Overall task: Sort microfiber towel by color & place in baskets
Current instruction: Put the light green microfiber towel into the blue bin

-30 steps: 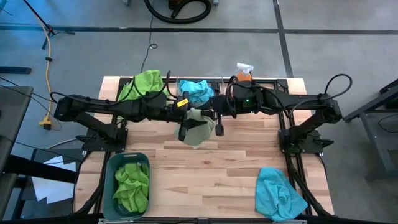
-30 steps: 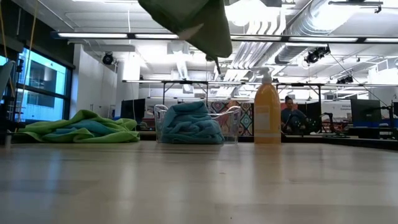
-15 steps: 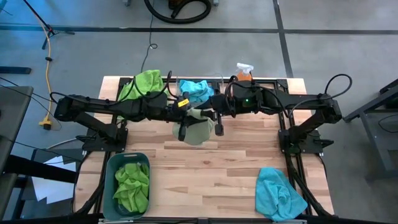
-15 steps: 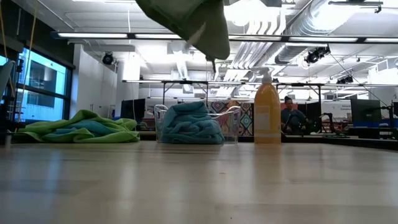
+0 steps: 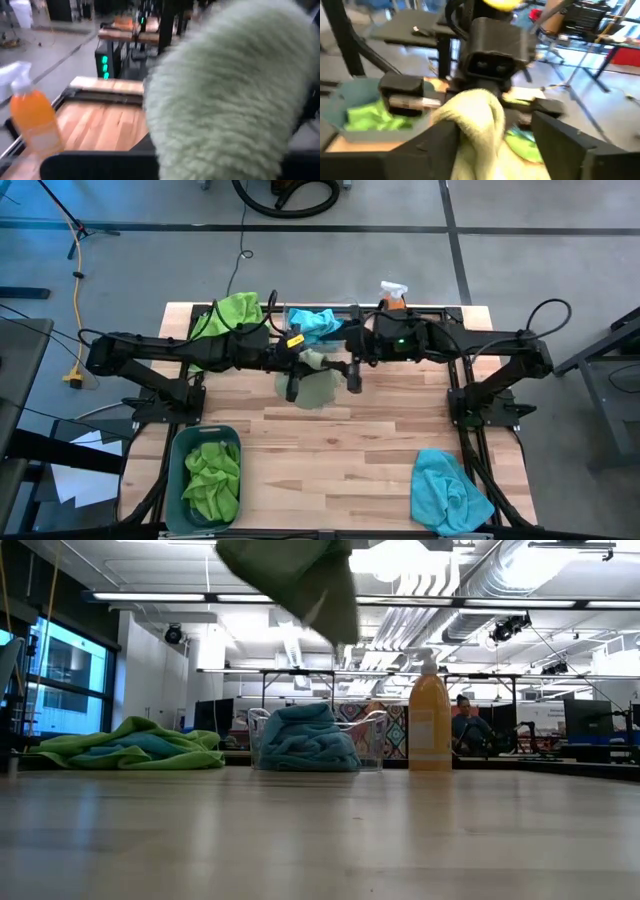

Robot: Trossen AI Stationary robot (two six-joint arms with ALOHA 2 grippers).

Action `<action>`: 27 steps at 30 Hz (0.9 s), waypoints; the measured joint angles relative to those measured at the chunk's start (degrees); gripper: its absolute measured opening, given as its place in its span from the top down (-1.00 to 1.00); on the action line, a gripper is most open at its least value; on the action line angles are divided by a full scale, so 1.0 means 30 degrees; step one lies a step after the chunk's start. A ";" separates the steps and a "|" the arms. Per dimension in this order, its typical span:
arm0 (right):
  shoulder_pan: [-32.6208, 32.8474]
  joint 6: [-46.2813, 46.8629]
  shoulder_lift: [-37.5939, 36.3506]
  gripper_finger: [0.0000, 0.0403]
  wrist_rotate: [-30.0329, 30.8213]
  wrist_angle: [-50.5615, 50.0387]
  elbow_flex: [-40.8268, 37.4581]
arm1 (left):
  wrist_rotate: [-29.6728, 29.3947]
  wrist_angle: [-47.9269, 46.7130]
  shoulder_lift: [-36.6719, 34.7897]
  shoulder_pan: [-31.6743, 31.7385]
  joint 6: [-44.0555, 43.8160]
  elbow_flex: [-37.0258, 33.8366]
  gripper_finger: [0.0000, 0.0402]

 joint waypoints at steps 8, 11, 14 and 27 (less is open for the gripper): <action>-0.0138 0.0347 -0.2295 -0.42 0.1064 -0.2457 0.0015 | -0.0074 -0.5554 -0.2351 0.0476 0.0489 -0.0005 0.99; -0.0146 0.1070 -0.3092 -0.42 0.1532 -0.3765 0.0022 | -0.0078 -0.8328 -0.3878 0.0436 0.0354 -0.0005 1.00; -0.0146 0.1912 -0.3594 -0.42 0.1594 -0.5117 0.0020 | -0.0078 -1.0761 -0.5717 0.0071 -0.0858 -0.0005 1.00; -0.0146 0.2941 -0.3445 -0.42 0.1594 -0.6044 -0.1744 | 0.0647 -1.5600 -0.9809 -0.7927 -1.3899 0.0203 1.00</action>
